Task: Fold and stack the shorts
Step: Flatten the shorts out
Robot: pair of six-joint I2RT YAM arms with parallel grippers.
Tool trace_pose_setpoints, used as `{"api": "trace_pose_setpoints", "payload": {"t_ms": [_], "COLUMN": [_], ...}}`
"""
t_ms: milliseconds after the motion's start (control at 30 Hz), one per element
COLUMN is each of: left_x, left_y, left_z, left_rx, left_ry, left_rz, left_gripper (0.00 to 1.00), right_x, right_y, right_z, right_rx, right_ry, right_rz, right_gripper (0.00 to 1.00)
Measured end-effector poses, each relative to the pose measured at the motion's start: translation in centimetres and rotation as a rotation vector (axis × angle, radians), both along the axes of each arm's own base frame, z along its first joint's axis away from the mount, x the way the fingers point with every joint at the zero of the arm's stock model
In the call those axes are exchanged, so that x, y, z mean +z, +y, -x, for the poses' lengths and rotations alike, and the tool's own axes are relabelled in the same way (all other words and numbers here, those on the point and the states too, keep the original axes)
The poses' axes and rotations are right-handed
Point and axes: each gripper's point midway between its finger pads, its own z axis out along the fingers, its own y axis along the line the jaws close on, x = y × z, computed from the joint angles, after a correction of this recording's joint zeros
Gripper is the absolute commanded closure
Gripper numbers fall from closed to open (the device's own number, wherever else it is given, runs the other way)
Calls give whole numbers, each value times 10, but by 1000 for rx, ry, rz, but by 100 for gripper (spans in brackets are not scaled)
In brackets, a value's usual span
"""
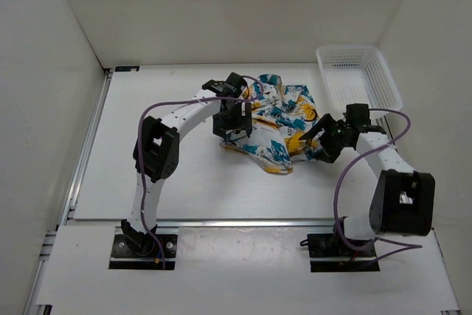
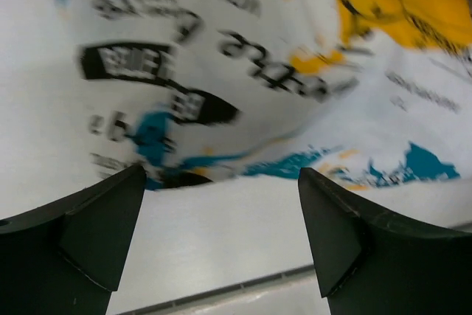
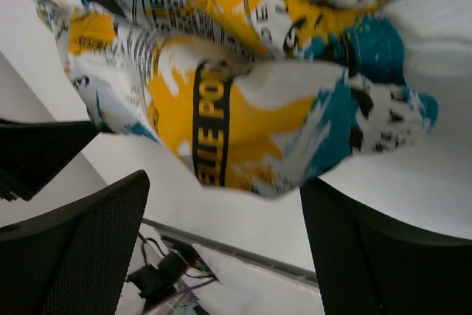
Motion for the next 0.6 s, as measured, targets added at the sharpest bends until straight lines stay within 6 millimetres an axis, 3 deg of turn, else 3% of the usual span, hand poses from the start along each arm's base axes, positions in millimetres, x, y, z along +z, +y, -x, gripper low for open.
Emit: {"api": "trace_pose_setpoints", "payload": {"t_ms": [100,133,167,233,267,467,600], "left_x": [-1,-2,-3,-4,-4,-5,1], "left_y": [21,25,28,30,30,34,50], "left_z": [-19,-23,-26,-31,-35,-57,-64], "left_rx": [65,78,92,102,105,95,112], "left_ry": [-25,-31,-33,-35,-37,-55,-56], "left_rz": [-28,-34,-40,-39,-36,-23,-24], "left_gripper": [10,20,30,58,87,90,89], "right_x": [-13,-18,-22,-27,-26,15,34], "right_y": [-1,-2,-4,-6,-8,-13,-10], "right_z": [-21,-27,-32,-42,-47,-87,-97], "right_rx": [-23,-29,-32,-45,-44,-28,0], "right_ry": [23,31,37,45,39,-93,-148], "right_rz": [-9,-6,2,15,26,114,160], "right_gripper": [42,64,72,94,100,100,100]}}
